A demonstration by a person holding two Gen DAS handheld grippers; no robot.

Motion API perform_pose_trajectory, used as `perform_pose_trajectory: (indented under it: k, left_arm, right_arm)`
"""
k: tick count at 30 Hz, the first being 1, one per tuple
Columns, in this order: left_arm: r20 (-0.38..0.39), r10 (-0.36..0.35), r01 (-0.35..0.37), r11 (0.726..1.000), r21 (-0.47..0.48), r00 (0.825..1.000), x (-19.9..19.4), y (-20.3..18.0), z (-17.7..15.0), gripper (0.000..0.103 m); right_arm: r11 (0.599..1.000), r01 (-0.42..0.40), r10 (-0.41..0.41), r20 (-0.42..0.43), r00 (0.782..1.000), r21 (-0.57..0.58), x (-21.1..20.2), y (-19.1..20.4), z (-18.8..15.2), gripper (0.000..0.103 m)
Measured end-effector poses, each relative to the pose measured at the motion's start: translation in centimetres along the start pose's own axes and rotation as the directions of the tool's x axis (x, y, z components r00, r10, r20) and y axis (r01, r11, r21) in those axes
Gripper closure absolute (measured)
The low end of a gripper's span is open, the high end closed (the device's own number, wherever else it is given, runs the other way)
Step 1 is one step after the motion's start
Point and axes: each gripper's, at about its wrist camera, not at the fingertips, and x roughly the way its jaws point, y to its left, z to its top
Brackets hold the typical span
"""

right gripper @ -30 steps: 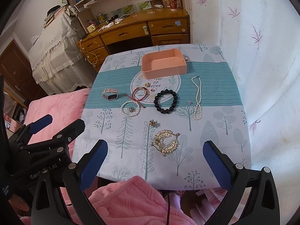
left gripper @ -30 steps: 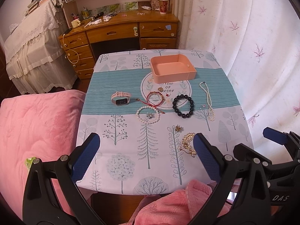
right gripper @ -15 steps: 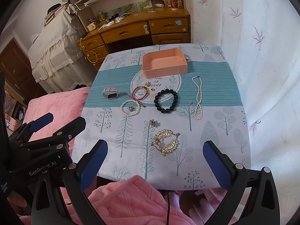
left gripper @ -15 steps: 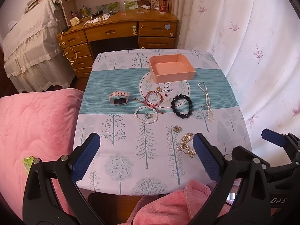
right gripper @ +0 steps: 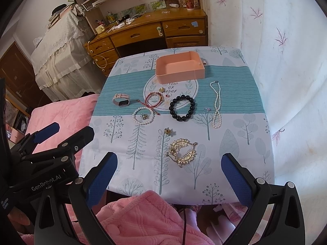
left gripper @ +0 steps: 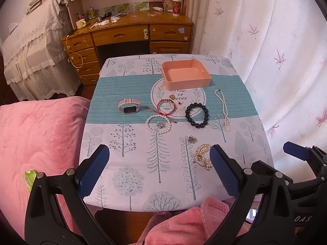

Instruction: Organize jewelry

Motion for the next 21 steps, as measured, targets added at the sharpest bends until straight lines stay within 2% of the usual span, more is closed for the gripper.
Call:
perform_pose_trajectory:
  k: [7,13,18,21]
  left_arm:
    - [0.007,-0.009,0.010,0.999,-0.035,1.000,-0.7,0.4,-0.7,0.005]
    - [0.026,-0.030,0.032,0.995,-0.098,0.999,-1.5,1.4,-1.6,0.005]
    - [0.037,-0.065,0.068,0.993,-0.092,0.997,-1.7,1.7,-2.6,0.005]
    - [0.045,-0.065,0.069,0.994,-0.081,0.997,-1.4,2.2,-3.2,0.006]
  right_arm:
    - [1.000,0.006,-0.006,0.016,1.000,-0.002,-0.2,0.3,-1.2,0.000]
    - [1.000,0.006,-0.003,0.102,0.995,-0.025,-1.4,0.1,-2.1,0.000]
    - [0.999,0.002,0.007,0.191,0.982,-0.046,-2.4,0.3,-2.7,0.000]
    - [0.998,0.004,0.008,0.192,0.981,-0.062,-2.1,0.8,-3.1,0.000]
